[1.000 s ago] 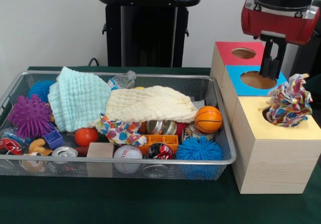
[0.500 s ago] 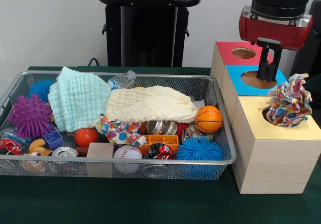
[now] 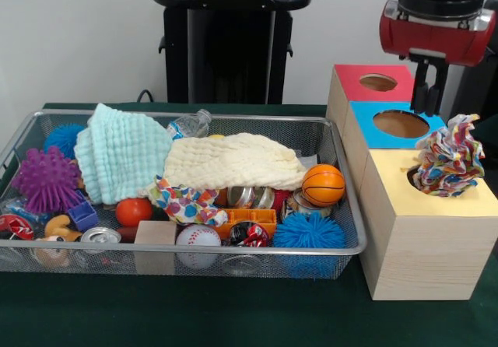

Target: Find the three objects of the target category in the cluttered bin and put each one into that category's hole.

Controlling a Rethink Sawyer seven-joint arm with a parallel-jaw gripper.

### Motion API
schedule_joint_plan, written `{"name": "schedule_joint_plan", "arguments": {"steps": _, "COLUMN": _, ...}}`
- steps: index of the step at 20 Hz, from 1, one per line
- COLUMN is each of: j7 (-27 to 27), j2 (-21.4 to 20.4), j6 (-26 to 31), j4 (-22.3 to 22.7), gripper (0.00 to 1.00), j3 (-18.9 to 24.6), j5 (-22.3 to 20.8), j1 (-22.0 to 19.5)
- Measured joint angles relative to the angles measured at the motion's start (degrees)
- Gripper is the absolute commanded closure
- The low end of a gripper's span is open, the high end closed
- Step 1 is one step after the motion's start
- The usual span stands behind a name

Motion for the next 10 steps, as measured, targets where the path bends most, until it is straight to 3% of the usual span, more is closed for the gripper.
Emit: {"name": "schedule_joint_plan", "arguments": {"steps": 10, "j7": 0.0, "j2": -3.53, "j6": 8.85, "j4": -0.59, "gripper": 1.0, "j3": 0.15, "j5": 2.33, "j1": -0.7}}
